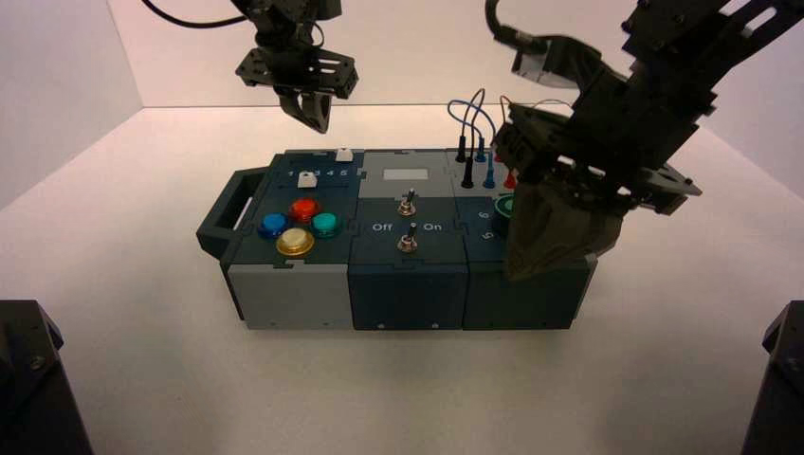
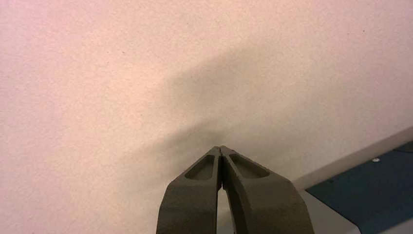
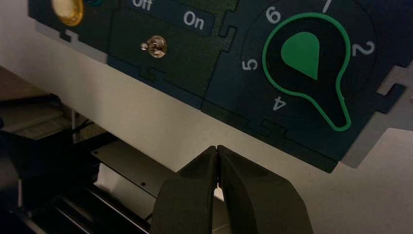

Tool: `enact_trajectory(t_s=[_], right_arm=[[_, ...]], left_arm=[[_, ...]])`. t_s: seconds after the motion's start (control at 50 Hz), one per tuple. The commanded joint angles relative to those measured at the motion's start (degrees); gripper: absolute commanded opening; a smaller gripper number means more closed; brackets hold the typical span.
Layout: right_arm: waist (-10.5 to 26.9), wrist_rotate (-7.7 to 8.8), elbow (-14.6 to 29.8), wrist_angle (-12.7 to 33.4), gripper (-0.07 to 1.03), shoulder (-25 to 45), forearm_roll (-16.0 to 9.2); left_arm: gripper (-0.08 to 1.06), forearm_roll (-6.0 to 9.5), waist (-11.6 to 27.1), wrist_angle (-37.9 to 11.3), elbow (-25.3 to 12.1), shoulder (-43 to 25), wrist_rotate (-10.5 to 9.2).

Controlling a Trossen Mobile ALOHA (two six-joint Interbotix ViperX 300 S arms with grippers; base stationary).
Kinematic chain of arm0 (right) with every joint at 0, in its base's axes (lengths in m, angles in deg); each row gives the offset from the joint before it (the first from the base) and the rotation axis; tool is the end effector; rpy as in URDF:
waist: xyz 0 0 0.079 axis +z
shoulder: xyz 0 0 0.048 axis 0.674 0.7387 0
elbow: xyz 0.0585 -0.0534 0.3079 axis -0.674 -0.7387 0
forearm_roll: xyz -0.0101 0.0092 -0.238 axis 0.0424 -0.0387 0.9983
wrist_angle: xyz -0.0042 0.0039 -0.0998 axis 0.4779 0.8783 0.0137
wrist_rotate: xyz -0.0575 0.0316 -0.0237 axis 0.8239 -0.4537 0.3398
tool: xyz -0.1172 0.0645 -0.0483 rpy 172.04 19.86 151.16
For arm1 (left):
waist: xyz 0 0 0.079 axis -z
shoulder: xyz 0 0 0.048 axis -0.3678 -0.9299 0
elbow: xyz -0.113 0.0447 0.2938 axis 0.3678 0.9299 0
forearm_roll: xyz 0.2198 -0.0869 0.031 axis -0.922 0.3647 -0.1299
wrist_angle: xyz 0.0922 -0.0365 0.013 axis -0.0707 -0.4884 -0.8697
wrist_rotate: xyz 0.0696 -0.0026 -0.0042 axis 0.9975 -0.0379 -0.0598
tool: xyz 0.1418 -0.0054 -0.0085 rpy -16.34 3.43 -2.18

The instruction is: Rotate the box counterclockwise.

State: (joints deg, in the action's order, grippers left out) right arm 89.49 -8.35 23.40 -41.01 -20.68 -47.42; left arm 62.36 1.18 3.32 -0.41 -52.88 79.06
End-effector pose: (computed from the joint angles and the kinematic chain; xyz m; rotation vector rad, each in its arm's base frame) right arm 0.1343 0.2198 -0.0079 0.0745 1.4394 0.5372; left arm 0.4545 -0.1921 -0.0284 0.2353 1.0977 -0.3712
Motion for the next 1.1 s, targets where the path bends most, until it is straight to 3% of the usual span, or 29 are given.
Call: enact_trajectory(t_s=[0.02, 0.38, 0.6, 0.8, 1.1], right_arm=[[0.3, 0.00, 0.5, -0.2, -0.02, 1.8, -0.3], [0.0, 0.09, 2.5, -0.7, -0.02, 9.0, 0.1], [-0.2, 0.18, 4.0, -1.1, -0.02, 11.7, 1.0], [-3.2, 0.09, 4.0, -0.6, -0.02, 11.7, 2.4], [-9.6, 0.09, 5.1, 1.6, -0.02, 11.8, 6.5]], left_arm=[[-0.03, 0.09, 0.2, 0.4, -2.3, -0.1, 0.53], [-0.03, 0.09, 0.8, -1.0, -2.3, -2.3, 0.62], [-0.03, 0.09, 3.2, -6.2, -2.5, -2.5, 2.72], [-0.03, 0.18, 3.7, -10.9, -2.4, -2.4, 3.96], [-0.03, 0.18, 3.7, -14.1, -1.8, -1.6, 4.57]])
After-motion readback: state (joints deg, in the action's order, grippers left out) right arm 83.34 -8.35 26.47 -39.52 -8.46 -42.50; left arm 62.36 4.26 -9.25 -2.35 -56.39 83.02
